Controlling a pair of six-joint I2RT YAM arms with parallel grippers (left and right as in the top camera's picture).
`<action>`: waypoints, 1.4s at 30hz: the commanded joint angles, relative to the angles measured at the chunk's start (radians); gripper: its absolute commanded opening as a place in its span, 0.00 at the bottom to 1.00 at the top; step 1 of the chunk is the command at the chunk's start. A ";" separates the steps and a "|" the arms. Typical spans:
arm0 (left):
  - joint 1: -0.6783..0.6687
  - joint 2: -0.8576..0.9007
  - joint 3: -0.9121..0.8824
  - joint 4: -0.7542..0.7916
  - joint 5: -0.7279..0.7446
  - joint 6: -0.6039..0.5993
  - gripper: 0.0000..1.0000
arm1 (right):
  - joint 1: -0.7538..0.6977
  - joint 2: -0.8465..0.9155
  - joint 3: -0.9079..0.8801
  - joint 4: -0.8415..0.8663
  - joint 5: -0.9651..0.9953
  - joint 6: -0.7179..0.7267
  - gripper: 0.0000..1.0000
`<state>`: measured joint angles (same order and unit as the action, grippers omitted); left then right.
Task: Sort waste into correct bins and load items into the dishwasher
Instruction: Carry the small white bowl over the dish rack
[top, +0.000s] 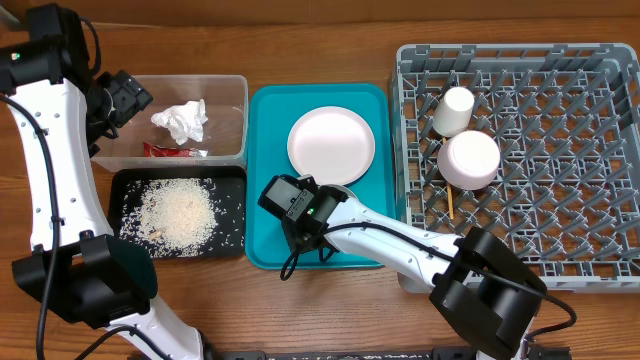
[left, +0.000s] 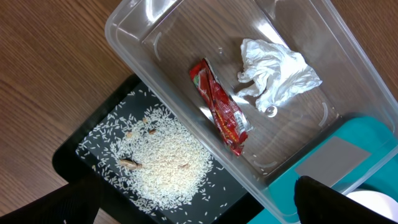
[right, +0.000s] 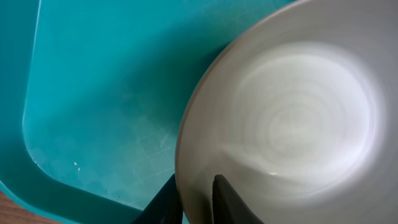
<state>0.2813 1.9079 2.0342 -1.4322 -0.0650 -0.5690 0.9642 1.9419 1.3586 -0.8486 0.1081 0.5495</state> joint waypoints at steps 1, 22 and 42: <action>-0.007 -0.004 0.005 0.001 -0.013 0.012 1.00 | 0.005 -0.019 0.020 0.003 0.003 0.001 0.18; -0.007 -0.004 0.005 0.001 -0.013 0.012 1.00 | 0.005 -0.019 0.021 -0.020 0.003 0.001 0.04; -0.007 -0.004 0.005 0.001 -0.013 0.012 1.00 | -0.082 -0.374 0.150 -0.144 -0.244 -0.096 0.04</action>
<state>0.2813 1.9079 2.0342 -1.4326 -0.0650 -0.5690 0.9298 1.6749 1.4757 -0.9852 -0.0414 0.4934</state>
